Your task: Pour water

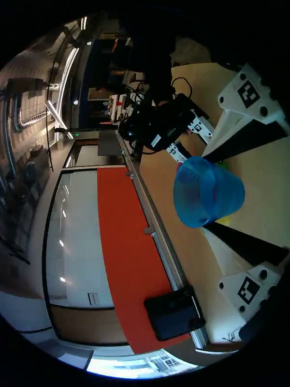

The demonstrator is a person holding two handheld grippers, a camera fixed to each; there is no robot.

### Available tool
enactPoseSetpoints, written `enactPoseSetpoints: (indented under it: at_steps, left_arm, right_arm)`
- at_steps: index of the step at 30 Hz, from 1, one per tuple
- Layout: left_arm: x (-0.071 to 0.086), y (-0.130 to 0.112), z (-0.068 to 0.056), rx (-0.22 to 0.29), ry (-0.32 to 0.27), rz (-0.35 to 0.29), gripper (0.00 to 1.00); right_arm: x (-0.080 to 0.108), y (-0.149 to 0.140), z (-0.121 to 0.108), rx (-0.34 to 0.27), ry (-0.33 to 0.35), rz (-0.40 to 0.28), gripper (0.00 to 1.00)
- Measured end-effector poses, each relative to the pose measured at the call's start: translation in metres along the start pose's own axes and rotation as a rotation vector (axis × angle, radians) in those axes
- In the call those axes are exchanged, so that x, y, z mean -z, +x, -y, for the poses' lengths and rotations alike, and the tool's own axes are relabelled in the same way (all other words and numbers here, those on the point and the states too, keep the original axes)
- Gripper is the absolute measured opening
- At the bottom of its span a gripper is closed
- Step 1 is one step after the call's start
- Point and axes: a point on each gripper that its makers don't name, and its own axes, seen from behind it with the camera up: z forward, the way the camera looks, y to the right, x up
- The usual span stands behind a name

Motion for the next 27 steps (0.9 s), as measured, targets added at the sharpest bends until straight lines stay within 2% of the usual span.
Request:
enactPoseSetpoints:
  at_steps: [8, 14, 27]
  left_arm:
    - [0.002, -0.002, 0.001, 0.002, 0.002, -0.001, 0.84]
    - [0.003, -0.002, 0.0, 0.003, 0.002, -0.004, 0.84]
    - [0.004, -0.003, -0.001, 0.013, 0.012, -0.014, 0.84]
  right_arm:
    - [-0.005, 0.001, 0.0, -0.018, -0.005, -0.009, 0.9]
    - [0.0, 0.008, -0.003, -0.03, -0.02, -0.034, 0.9]
    - [0.045, 0.039, 0.0, -0.027, -0.058, -0.13, 0.89]
